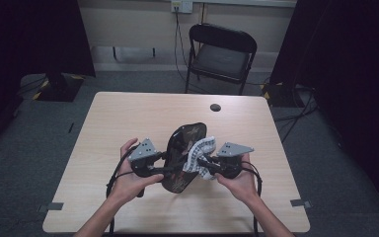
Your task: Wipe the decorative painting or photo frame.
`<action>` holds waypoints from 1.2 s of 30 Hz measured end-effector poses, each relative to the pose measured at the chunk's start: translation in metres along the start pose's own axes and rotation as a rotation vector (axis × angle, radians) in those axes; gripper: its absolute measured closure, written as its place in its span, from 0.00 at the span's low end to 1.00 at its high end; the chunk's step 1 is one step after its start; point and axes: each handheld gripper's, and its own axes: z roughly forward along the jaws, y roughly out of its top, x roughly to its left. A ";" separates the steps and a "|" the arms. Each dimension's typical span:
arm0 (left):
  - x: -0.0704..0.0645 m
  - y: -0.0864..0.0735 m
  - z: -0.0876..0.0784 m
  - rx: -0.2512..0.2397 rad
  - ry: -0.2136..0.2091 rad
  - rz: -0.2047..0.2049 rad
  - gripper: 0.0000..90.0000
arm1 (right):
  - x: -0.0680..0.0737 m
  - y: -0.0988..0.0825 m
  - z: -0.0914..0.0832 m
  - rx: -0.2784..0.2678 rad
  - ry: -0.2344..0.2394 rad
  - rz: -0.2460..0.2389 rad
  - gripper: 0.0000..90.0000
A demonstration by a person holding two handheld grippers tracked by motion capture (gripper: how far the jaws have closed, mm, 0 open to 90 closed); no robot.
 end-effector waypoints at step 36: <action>0.002 0.001 -0.003 -0.032 -0.024 -0.044 0.75 | 0.002 -0.007 0.011 0.036 -0.020 0.002 0.88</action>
